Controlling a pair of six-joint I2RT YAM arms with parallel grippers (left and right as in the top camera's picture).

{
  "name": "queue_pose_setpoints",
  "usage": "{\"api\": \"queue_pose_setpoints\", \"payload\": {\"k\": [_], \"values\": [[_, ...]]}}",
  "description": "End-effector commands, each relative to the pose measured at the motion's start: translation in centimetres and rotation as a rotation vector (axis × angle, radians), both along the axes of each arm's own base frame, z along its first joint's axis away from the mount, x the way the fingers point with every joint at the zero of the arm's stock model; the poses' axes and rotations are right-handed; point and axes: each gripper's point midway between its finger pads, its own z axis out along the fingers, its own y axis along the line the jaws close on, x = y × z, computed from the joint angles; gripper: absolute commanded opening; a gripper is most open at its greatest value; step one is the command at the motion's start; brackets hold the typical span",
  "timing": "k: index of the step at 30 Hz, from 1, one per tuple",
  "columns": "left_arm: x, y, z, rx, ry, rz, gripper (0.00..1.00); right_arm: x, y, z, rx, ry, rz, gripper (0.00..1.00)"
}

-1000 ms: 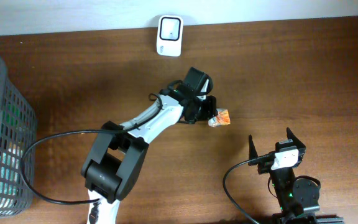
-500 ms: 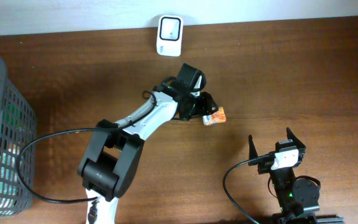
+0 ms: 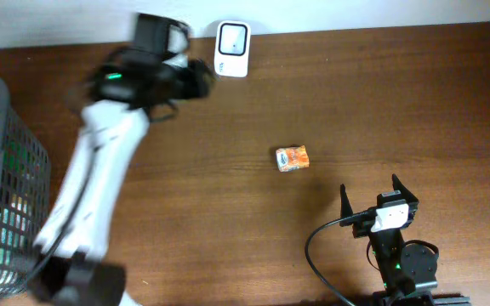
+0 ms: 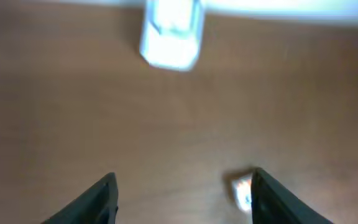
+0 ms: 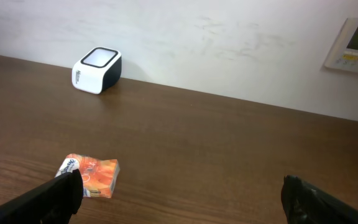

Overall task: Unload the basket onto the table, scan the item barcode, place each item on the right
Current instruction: 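Release the packet and return the left gripper to the basket, then grasp the green-lidded jar in the basket with the left gripper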

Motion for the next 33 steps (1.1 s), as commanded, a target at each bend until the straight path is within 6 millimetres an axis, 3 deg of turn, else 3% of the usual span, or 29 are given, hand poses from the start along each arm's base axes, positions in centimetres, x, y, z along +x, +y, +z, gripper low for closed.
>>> {"api": "queue_pose_setpoints", "payload": {"k": [1, 4, 7, 9, 12, 16, 19, 23, 26, 33], "values": [[-1.2, 11.2, 6.9, 0.128, -0.173, 0.232, 0.60, 0.0, 0.1, -0.1, 0.008, 0.000, 0.007, 0.98], [-3.1, 20.7, 9.0, 0.152, -0.208, 0.458, 0.65, 0.0, 0.1, -0.1, 0.008, 0.000, 0.007, 0.98], [-5.4, 28.2, 8.6, 0.170, -0.179, 0.640, 0.65, 0.0, 0.1, -0.1, 0.008, 0.000, 0.008, 0.98], [-7.0, 32.2, 8.1, 0.152, -0.157, 0.751, 0.60, 0.0, 0.1, -0.1, 0.008, 0.000, 0.007, 0.98], [-9.1, 35.7, 8.0, 0.128, -0.147, 0.875, 0.59, 0.0, 0.1, -0.1, 0.008, 0.000, 0.007, 0.98], [-11.0, 39.3, 6.4, 0.130, -0.104, 0.967, 0.62, 0.0, 0.1, -0.1, 0.008, 0.000, 0.008, 0.98], [-11.7, 41.7, 2.2, 0.111, 0.007, 1.015, 0.65, 0.0, 0.1, -0.1, 0.008, 0.000, 0.007, 0.98], [-11.2, 42.2, -3.8, 0.075, 0.156, 1.005, 0.67, 0.0, 0.1, -0.1, 0.008, 0.000, 0.008, 0.98], [-10.7, 42.7, -8.1, 0.058, 0.259, 0.991, 0.79, 0.0, 0.1, -0.1, 0.008, 0.000, 0.007, 0.98], [-8.7, 43.2, -13.6, 0.070, 0.338, 0.860, 0.82, 0.0, 0.1, -0.1, 0.008, 0.000, 0.007, 0.99]]}}
